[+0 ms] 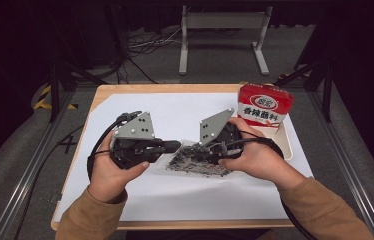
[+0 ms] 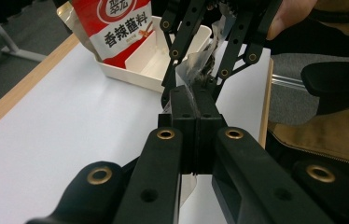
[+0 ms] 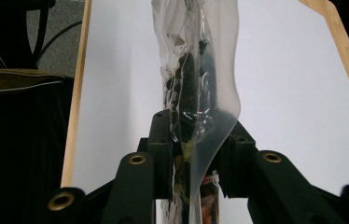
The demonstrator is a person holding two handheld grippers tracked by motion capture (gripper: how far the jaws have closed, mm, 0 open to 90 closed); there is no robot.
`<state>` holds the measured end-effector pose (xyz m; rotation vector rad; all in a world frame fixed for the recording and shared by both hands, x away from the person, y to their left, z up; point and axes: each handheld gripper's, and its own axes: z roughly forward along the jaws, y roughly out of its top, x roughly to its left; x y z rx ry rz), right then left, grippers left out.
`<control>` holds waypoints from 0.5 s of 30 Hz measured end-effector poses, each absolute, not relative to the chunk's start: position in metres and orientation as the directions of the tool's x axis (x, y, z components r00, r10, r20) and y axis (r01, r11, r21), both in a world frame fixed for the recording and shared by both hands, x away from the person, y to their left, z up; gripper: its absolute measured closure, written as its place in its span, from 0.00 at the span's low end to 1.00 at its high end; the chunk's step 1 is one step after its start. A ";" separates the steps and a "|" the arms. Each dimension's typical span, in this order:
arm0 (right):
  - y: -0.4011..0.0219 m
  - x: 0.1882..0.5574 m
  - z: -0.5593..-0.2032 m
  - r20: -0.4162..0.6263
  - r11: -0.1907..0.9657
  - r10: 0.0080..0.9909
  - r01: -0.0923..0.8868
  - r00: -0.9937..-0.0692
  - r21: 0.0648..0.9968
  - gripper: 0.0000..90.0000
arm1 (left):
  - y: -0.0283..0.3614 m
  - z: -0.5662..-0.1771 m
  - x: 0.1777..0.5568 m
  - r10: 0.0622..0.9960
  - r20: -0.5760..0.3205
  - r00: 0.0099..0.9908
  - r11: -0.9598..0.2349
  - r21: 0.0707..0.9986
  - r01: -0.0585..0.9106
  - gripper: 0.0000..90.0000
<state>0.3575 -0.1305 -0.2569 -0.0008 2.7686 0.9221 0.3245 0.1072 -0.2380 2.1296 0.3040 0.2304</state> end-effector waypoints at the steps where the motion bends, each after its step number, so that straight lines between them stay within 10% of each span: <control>1: -0.131 0.357 -0.257 -0.212 0.801 0.072 -0.070 -0.975 0.594 0.78 | 0.107 -0.238 0.325 0.304 0.047 0.952 -0.526 0.841 0.127 1.00; 15: -0.148 0.361 -0.249 -0.173 0.732 0.124 -0.028 -0.977 0.681 0.79 | 0.120 -0.233 0.322 0.350 0.040 0.936 -0.419 0.900 0.118 0.53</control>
